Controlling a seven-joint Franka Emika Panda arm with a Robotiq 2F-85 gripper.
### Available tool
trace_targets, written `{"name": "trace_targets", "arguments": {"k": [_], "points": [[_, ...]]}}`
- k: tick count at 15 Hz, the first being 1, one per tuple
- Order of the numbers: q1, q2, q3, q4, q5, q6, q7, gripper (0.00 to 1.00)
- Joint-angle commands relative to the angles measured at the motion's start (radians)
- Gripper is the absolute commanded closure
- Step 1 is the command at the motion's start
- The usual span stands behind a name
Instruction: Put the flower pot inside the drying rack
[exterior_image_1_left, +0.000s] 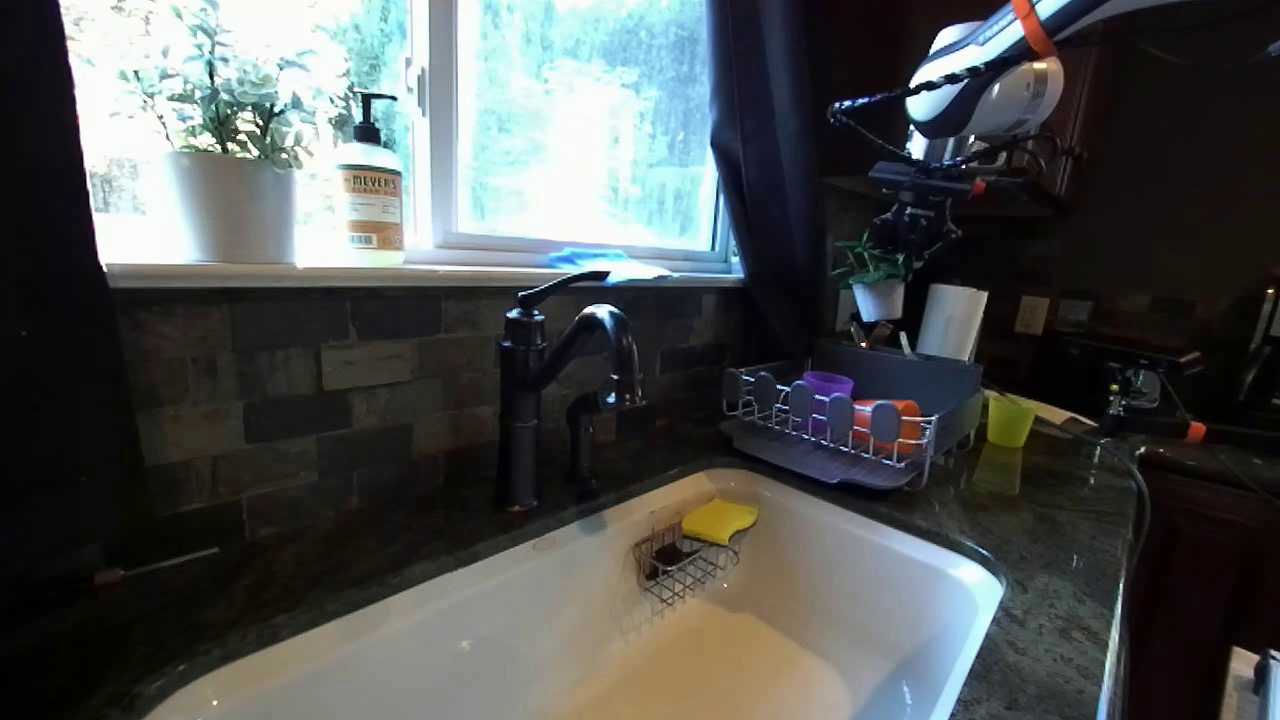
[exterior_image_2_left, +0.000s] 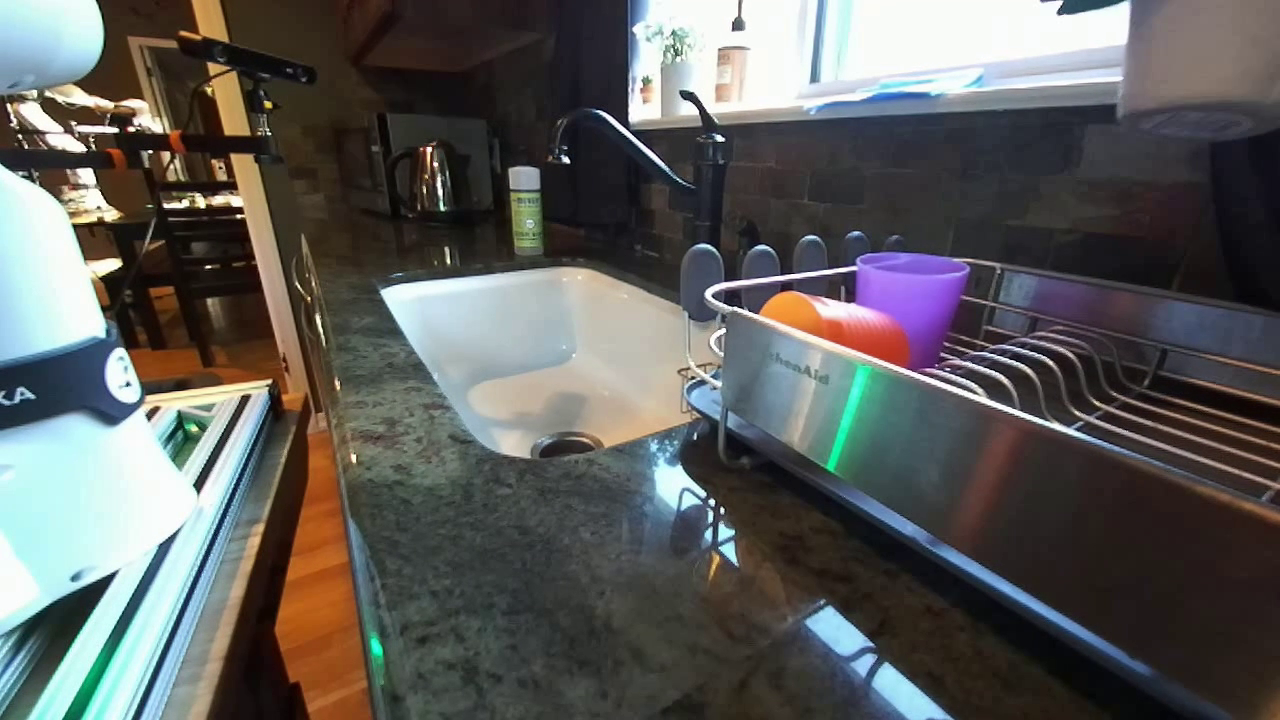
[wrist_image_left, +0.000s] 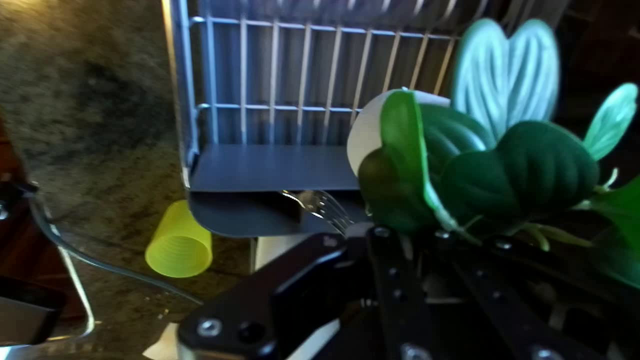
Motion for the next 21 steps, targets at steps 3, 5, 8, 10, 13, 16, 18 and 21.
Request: {"name": "trace_targets", "arguments": {"k": [3,5,8,10,13,16,18,21], "points": [[0.000,0.012,-0.007,-0.153,-0.032,0.439,0.022,0.98],[0.006,0.011,-0.004,-0.223,-0.052,0.526,0.026,0.98],[0.001,0.004,0.002,-0.324,-0.137,0.609,0.077,0.98],[-0.010,0.015,-0.007,-0.356,-0.238,0.667,0.153,0.98],[-0.025,0.037,-0.026,-0.369,-0.376,0.709,0.286,0.98],[-0.033,0.061,-0.040,-0.369,-0.418,0.705,0.385,0.98],[-0.034,0.076,-0.043,-0.369,-0.393,0.696,0.412,0.98],[-0.033,0.105,-0.048,-0.369,-0.392,0.698,0.448,0.98]]}}
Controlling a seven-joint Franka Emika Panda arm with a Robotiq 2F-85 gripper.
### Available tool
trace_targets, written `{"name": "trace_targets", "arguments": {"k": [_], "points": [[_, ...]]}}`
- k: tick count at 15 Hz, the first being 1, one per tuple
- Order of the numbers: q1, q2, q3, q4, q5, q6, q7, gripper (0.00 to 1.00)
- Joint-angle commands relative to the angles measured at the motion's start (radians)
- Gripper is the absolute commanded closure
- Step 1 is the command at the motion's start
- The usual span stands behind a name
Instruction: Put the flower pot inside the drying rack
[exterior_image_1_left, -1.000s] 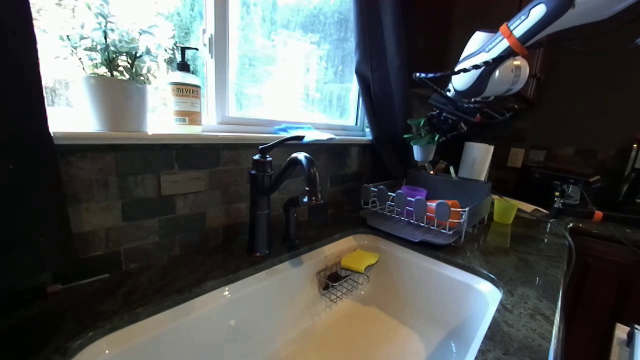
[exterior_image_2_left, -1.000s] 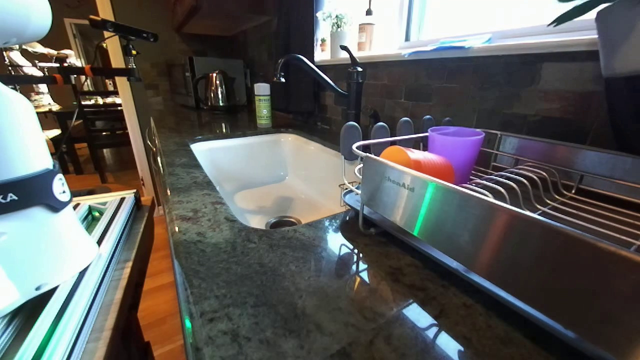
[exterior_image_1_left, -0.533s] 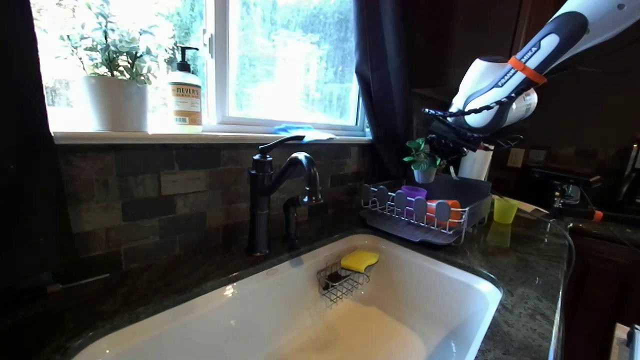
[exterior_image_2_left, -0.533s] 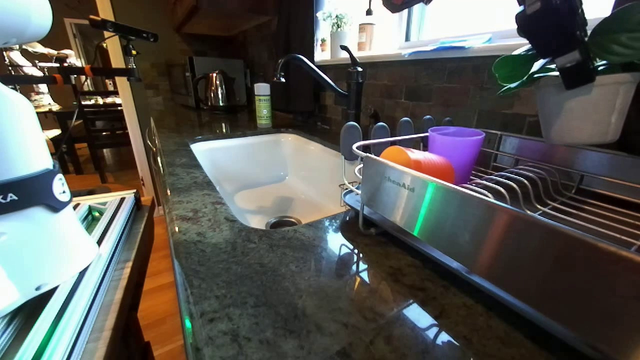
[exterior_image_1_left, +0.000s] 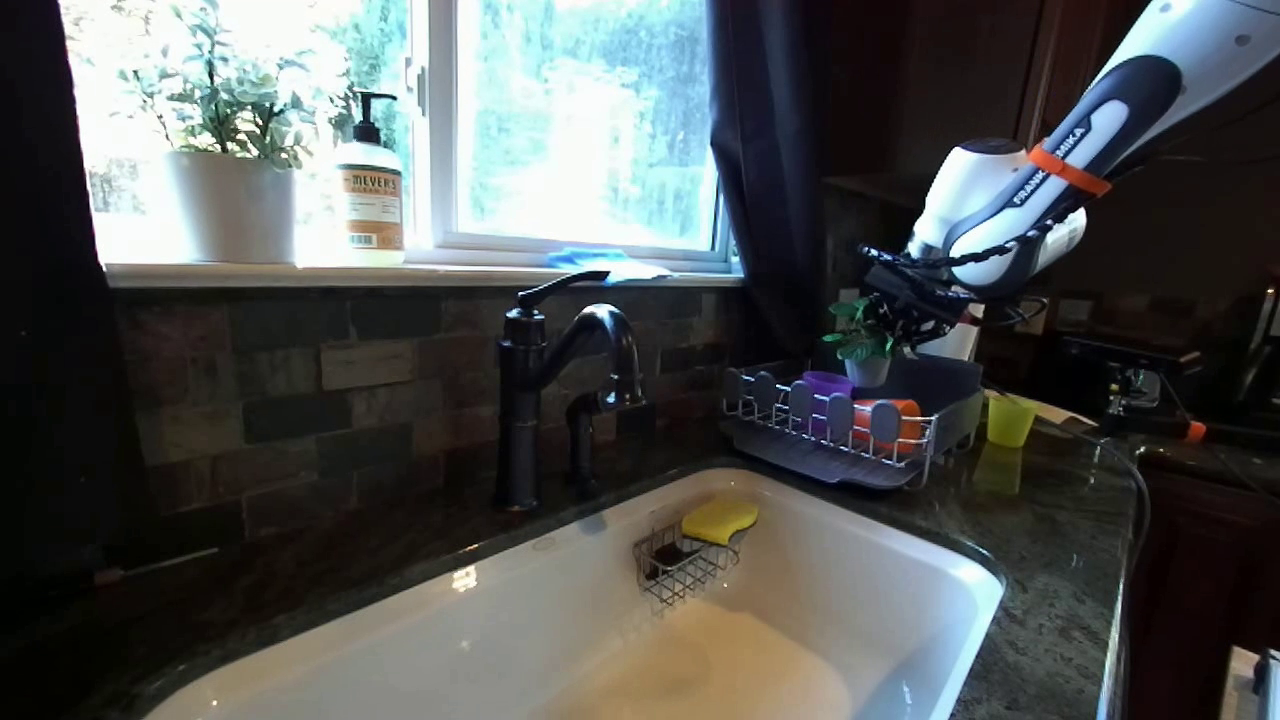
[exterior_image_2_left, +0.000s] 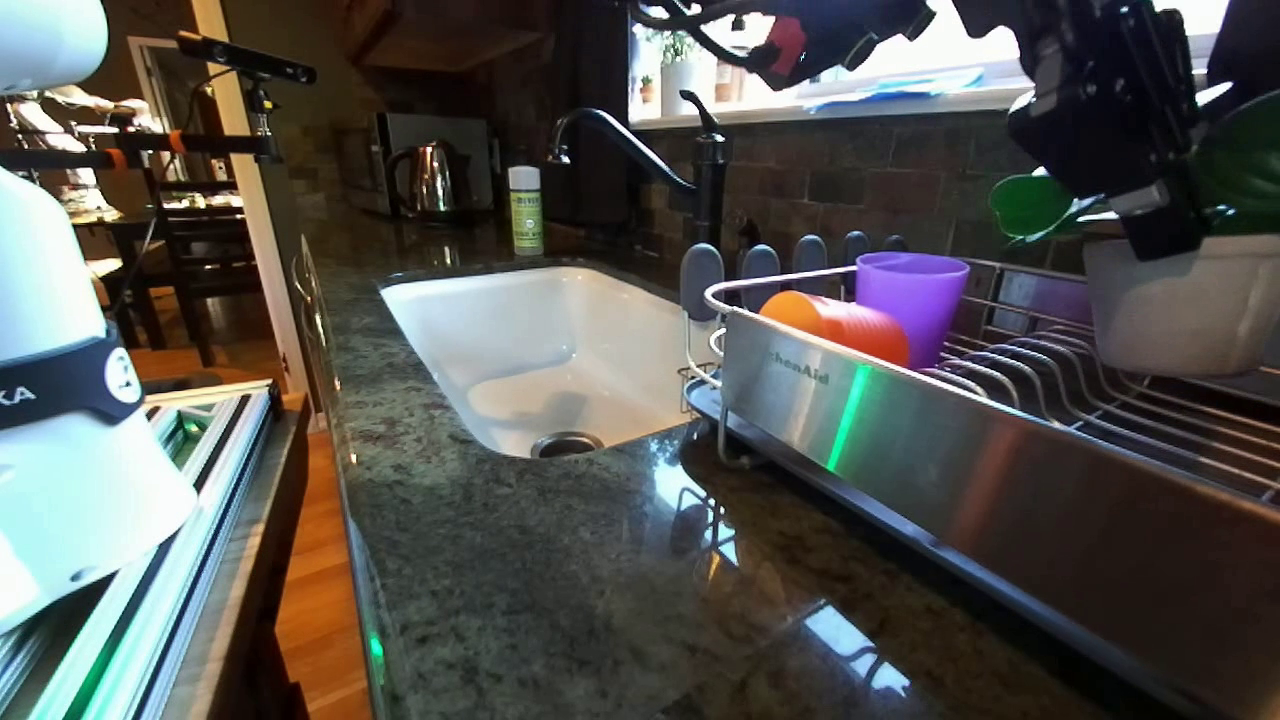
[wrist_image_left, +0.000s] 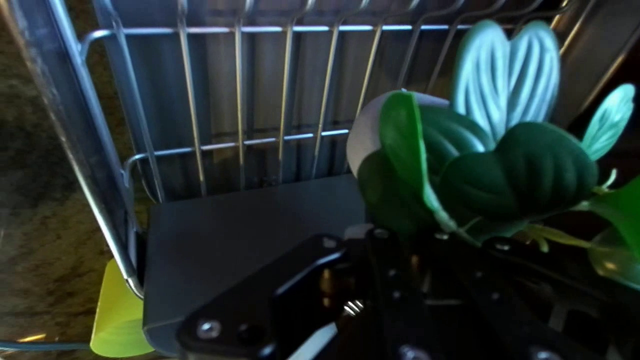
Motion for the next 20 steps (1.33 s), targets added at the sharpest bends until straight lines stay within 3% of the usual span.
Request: {"name": "trace_targets", "arguments": {"k": [1,14,15,16,20], "points": [[-0.001,0.030,-0.008,-0.008,-0.005,0.025,0.070,0.98],[0.000,0.093,-0.018,0.009,0.015,0.026,0.148,0.98],[0.000,0.093,-0.018,0.011,0.016,0.023,0.154,0.66],[0.001,0.093,-0.018,0.012,0.016,0.023,0.161,0.65],[0.008,0.064,-0.001,0.020,0.033,0.013,0.158,0.37]]}}
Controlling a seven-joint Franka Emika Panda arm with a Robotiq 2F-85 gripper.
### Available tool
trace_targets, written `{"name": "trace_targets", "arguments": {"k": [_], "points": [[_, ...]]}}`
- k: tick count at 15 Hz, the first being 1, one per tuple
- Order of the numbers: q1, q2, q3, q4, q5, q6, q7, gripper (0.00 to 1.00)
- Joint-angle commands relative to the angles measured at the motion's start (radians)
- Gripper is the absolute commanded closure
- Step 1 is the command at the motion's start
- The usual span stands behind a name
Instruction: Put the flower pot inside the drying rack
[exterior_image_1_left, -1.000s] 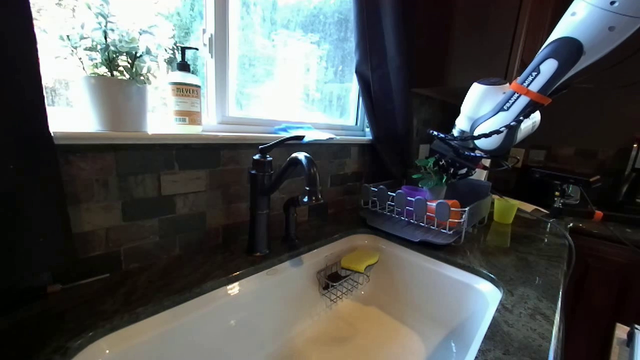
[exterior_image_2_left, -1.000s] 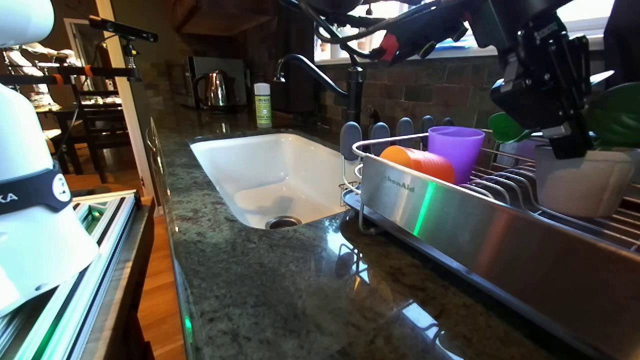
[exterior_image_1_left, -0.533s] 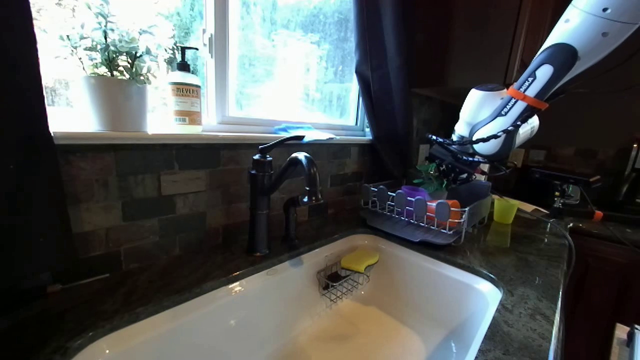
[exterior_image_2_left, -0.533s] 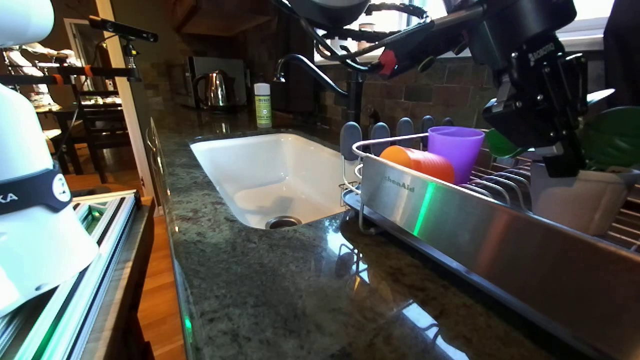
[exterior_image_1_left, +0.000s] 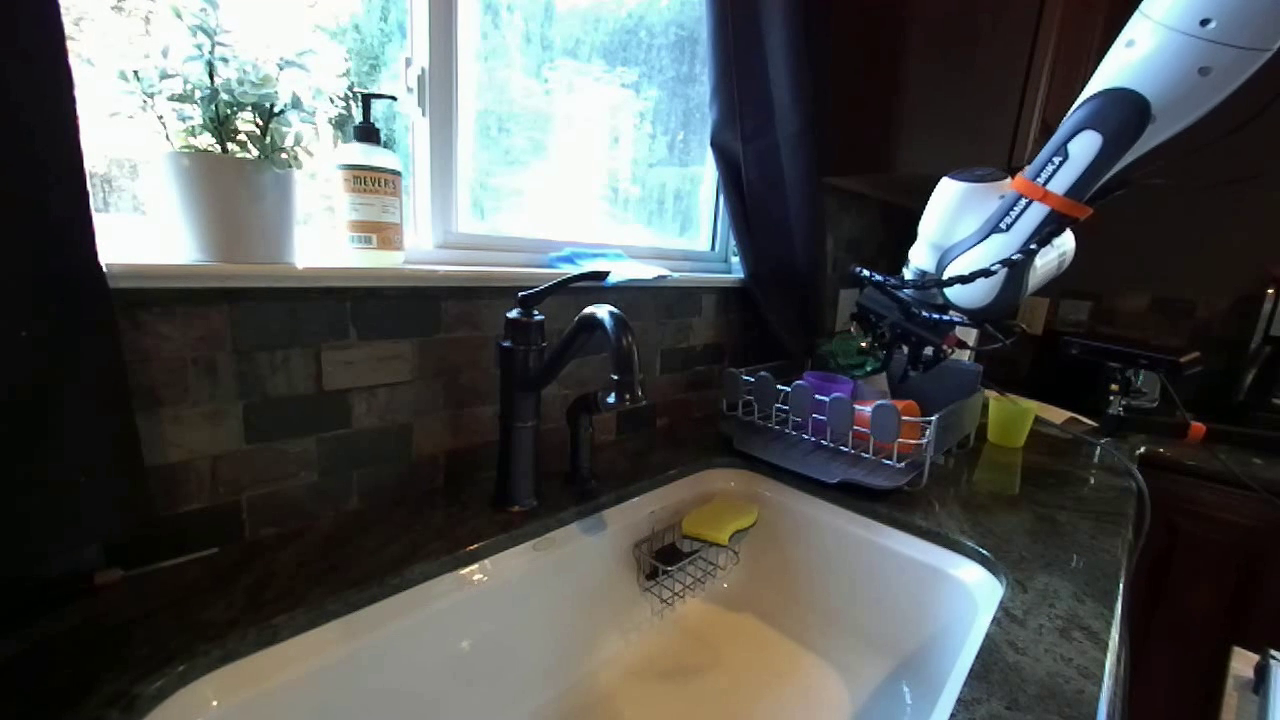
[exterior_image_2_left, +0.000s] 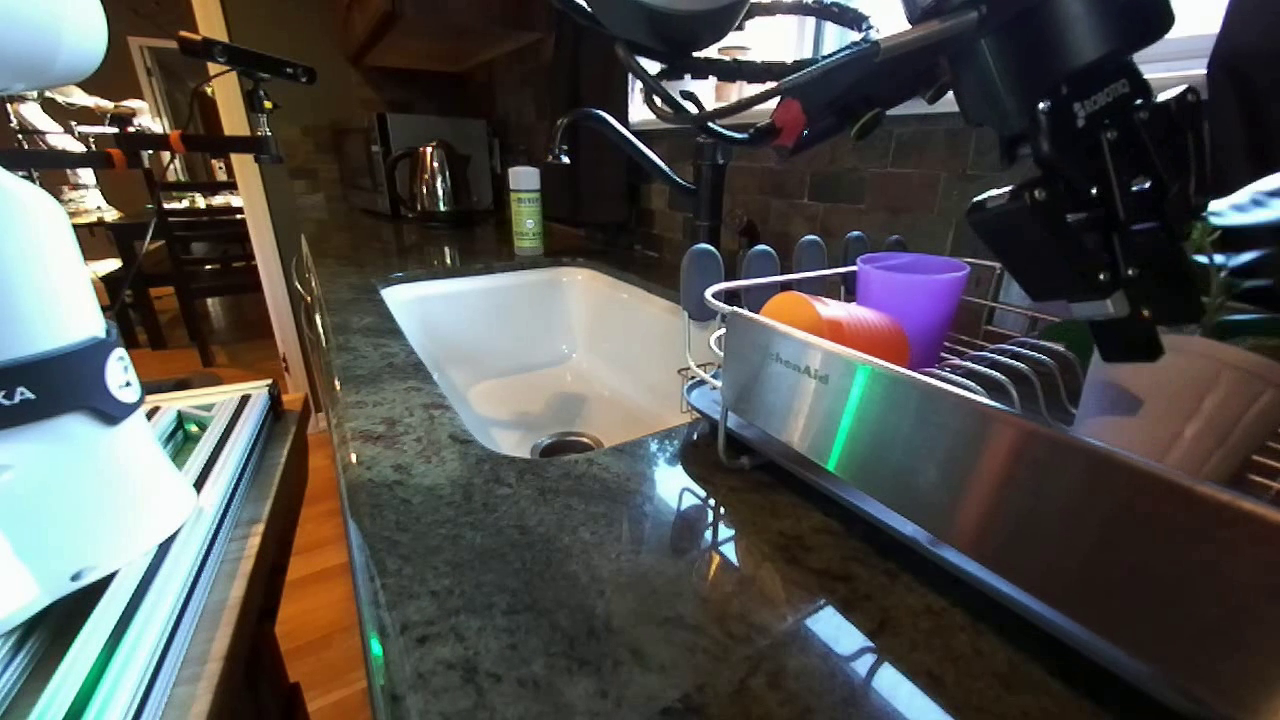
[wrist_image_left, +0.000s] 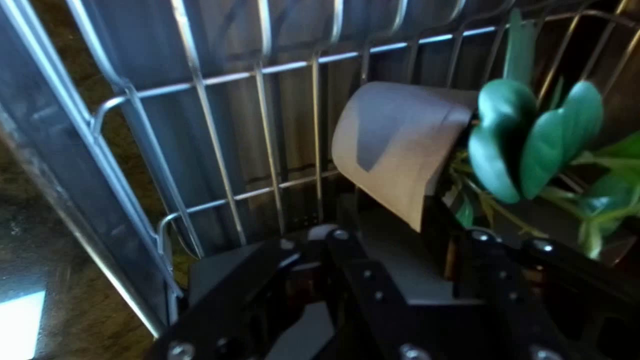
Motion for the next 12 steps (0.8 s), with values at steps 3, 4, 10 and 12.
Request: {"name": "trace_targets", "arguments": {"k": [3,4,10,12], "points": [[0.027,-0.089,0.043,-0.012,0.037,0.001,-0.002,0.14],[0.031,-0.115,0.060,-0.019,0.054,0.000,-0.018,0.08],[0.212,-0.329,0.118,-0.143,0.473,-0.105,-0.350,0.00],[0.182,-0.260,0.135,-0.085,0.436,-0.075,-0.315,0.00]]}}
